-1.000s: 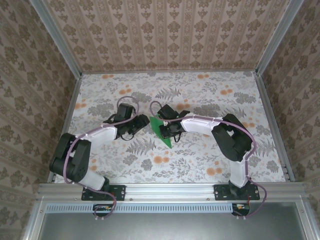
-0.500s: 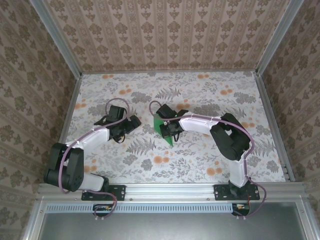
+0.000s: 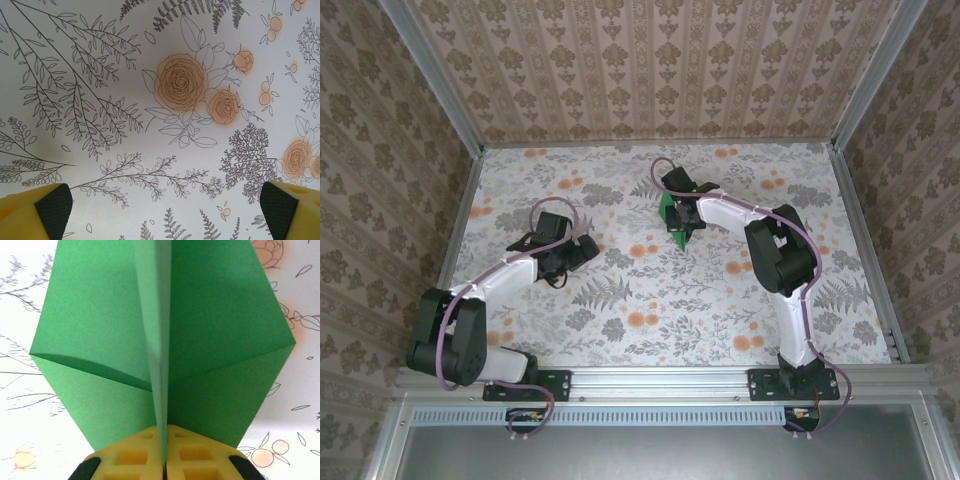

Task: Fold a paper plane with a square sheet of paper (pick it up from the middle)
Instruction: Move the paper plane to the top-center of the table.

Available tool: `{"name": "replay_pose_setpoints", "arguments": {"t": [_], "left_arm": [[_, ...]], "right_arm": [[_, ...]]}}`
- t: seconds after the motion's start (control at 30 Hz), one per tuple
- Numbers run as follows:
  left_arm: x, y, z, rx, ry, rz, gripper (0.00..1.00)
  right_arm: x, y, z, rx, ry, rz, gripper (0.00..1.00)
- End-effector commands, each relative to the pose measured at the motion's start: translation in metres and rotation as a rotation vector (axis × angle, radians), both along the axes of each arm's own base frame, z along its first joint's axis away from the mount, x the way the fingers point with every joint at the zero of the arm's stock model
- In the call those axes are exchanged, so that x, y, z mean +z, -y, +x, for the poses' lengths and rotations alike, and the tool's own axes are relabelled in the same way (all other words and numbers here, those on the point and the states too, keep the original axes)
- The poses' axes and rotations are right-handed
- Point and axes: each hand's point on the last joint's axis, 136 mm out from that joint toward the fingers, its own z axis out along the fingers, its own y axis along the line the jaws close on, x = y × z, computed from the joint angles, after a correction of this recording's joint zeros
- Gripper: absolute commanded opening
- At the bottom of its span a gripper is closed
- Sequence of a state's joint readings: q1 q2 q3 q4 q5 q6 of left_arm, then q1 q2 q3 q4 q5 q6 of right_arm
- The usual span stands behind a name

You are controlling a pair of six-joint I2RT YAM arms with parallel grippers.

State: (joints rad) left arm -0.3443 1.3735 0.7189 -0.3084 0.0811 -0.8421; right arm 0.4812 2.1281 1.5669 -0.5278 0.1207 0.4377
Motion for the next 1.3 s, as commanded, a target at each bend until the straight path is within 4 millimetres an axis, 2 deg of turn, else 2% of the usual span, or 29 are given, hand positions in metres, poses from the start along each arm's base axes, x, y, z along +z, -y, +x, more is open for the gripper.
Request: {"name": "replay_pose_setpoints", "arguments": {"t": [0.0,0.17,0.4,0.47,0.53,0.7,0.83,0.93,1.03,1.13,1.17,1.23,1.27], "left_arm": [[-0.001,-0.007,-0.003,-0.007,-0.007,0.028,1.0],[-0.005,-0.003,-0.002,-0.017,-0.021,0.022,1.0],[-0.005,-0.004,-0.002,-0.021,-0.026,0.03,1.0],[-0.003,-0.004,-0.001,-0.023,-0.021,0.033,1.0],[0.0,-0.007,0.001,-0.028,-0.015,0.05,1.0],[0.019,-0.034,0.01,-0.018,0.005,0.144,1.0],[0.044,-0.066,0.023,0.032,0.062,0.207,1.0],[0.062,-0.093,0.033,0.085,0.102,0.248,1.0],[0.076,-0.121,0.039,0.131,0.138,0.291,1.0],[0.084,-0.148,0.04,0.154,0.185,0.377,1.0],[0.087,-0.156,0.039,0.163,0.213,0.402,1.0],[0.091,-0.169,0.037,0.186,0.27,0.446,1.0],[0.092,-0.175,0.035,0.2,0.298,0.466,1.0]], "right_arm": [[-0.008,0.01,-0.003,0.012,-0.054,-0.052,0.11],[-0.02,0.014,-0.005,0.004,-0.093,-0.074,0.19],[-0.041,0.017,-0.013,-0.028,-0.135,-0.076,0.18],[-0.037,0.016,-0.011,-0.032,-0.126,-0.07,0.18],[-0.02,0.015,-0.007,-0.035,-0.102,-0.06,0.21],[0.054,0.009,0.007,-0.04,0.031,0.021,0.37],[0.102,0.011,0.012,-0.045,0.131,0.085,0.52],[0.137,0.022,0.013,-0.065,0.221,0.13,0.63],[0.165,0.048,0.015,-0.122,0.33,0.144,0.7],[0.184,0.093,0.009,-0.208,0.442,0.081,0.79],[0.187,0.109,0.005,-0.239,0.47,0.057,0.83],[0.191,0.141,-0.005,-0.306,0.521,0.004,0.99],[0.191,0.157,-0.011,-0.336,0.543,-0.035,1.0]]}}
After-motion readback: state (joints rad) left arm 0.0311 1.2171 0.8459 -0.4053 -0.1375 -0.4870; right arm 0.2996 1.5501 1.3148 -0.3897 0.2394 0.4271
